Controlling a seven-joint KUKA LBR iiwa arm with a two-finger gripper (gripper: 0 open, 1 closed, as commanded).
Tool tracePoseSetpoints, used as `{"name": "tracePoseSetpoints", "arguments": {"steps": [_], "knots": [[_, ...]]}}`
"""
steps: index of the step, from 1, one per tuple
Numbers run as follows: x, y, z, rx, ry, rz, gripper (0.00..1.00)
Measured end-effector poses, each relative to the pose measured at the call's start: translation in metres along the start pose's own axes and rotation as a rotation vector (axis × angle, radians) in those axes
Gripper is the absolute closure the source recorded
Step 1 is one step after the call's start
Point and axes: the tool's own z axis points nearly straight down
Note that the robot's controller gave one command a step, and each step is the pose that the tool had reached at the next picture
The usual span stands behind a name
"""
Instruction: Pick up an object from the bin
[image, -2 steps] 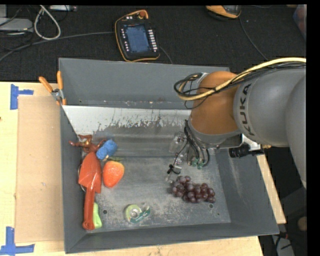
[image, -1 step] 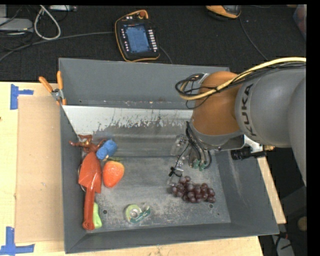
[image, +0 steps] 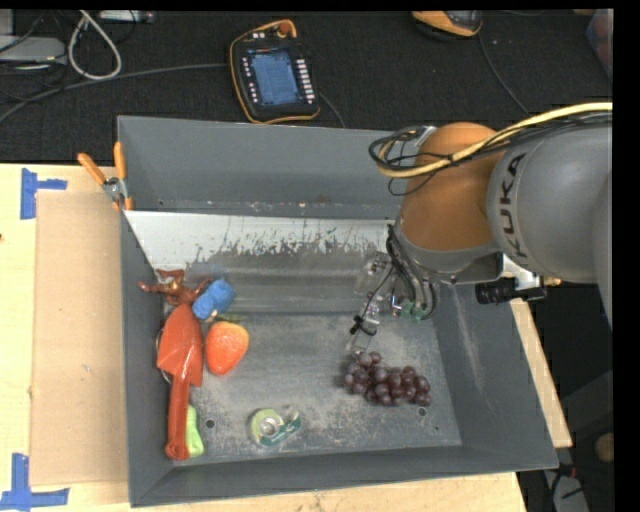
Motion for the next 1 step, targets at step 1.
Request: {"name": "tracePoseSetpoints", "arguments": {"steps": [1], "knots": [[0.0148,-0.0037,0.0286,-0.001,-0.003,-0.061,0.0]]}}
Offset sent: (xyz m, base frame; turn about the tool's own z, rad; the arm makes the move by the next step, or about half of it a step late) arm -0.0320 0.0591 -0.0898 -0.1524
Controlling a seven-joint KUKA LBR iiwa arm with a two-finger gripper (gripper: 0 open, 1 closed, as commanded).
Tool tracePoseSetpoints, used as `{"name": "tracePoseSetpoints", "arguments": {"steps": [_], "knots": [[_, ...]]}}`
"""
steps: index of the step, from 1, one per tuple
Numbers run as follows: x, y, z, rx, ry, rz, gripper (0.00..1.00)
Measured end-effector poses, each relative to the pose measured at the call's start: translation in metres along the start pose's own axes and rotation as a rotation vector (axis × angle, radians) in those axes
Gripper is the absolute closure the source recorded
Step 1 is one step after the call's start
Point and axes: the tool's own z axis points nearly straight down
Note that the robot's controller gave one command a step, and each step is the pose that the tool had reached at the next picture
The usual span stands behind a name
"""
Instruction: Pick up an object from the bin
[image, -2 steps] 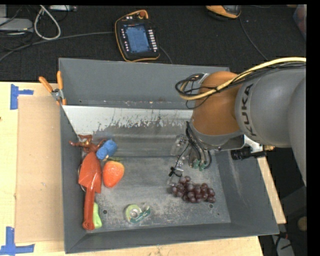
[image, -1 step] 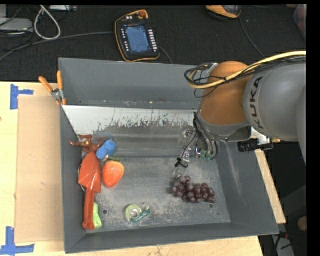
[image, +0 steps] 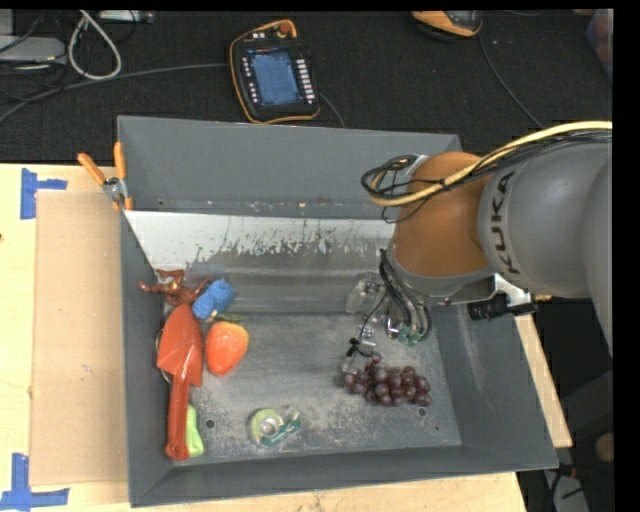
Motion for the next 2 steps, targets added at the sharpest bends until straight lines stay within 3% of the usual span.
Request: {"name": "tracePoseSetpoints", "arguments": {"steps": [1,2], "knots": [[0.01,0.011,0.022,0.003,0.003,-0.091,0.0],[0.028,0.004,0.044,0.003,0.006,-0.155,0.0]]}}
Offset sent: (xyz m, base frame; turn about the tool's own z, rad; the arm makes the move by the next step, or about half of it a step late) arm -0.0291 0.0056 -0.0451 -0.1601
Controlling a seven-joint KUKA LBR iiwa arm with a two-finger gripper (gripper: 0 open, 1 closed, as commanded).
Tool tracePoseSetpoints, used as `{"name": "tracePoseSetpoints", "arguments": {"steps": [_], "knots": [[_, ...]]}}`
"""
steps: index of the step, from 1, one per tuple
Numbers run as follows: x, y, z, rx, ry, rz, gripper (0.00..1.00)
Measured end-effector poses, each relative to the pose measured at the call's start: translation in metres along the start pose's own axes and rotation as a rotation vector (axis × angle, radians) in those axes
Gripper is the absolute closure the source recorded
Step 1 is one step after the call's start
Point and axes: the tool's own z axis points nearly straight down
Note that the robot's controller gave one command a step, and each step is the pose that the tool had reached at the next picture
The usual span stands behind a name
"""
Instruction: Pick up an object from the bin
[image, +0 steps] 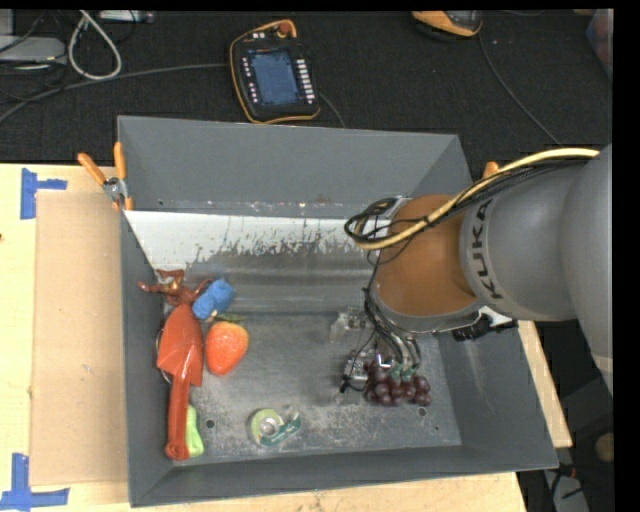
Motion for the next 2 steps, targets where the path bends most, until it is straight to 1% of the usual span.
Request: {"name": "tracePoseSetpoints", "arguments": {"steps": [1,2], "knots": [[0.022,-0.0385,0.0182,-0.002,0.004,0.025,1.0],[0.0219,-0.0386,0.0182,-0.002,0.004,0.026,0.0]]}}
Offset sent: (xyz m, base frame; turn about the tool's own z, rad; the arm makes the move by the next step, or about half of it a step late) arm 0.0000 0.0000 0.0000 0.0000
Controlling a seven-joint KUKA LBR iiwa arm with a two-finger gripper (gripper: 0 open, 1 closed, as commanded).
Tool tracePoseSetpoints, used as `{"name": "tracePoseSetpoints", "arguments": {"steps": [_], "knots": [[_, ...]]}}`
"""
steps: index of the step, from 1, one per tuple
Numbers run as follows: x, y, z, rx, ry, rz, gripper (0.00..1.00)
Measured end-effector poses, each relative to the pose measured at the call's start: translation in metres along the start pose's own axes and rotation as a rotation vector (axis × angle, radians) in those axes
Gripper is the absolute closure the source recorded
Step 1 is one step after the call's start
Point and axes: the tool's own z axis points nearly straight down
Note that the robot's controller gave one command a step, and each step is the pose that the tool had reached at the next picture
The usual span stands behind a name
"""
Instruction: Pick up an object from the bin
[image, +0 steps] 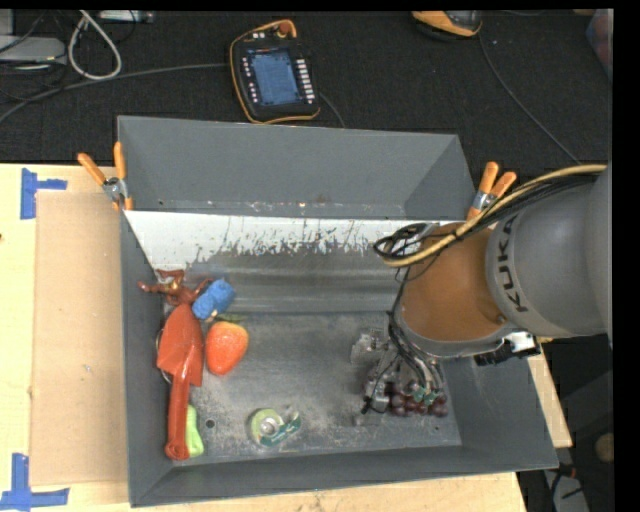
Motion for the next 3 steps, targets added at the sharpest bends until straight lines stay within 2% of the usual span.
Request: {"name": "tracePoseSetpoints", "arguments": {"steps": [1,2,3], "knots": [[0.0,0.0,0.0,0.0,0.0,0.001,0.0],[-0.049,-0.035,-0.039,0.0,-0.006,0.14,0.0],[-0.035,-0.07,0.013,-0.001,0.011,0.285,0.0]]}}
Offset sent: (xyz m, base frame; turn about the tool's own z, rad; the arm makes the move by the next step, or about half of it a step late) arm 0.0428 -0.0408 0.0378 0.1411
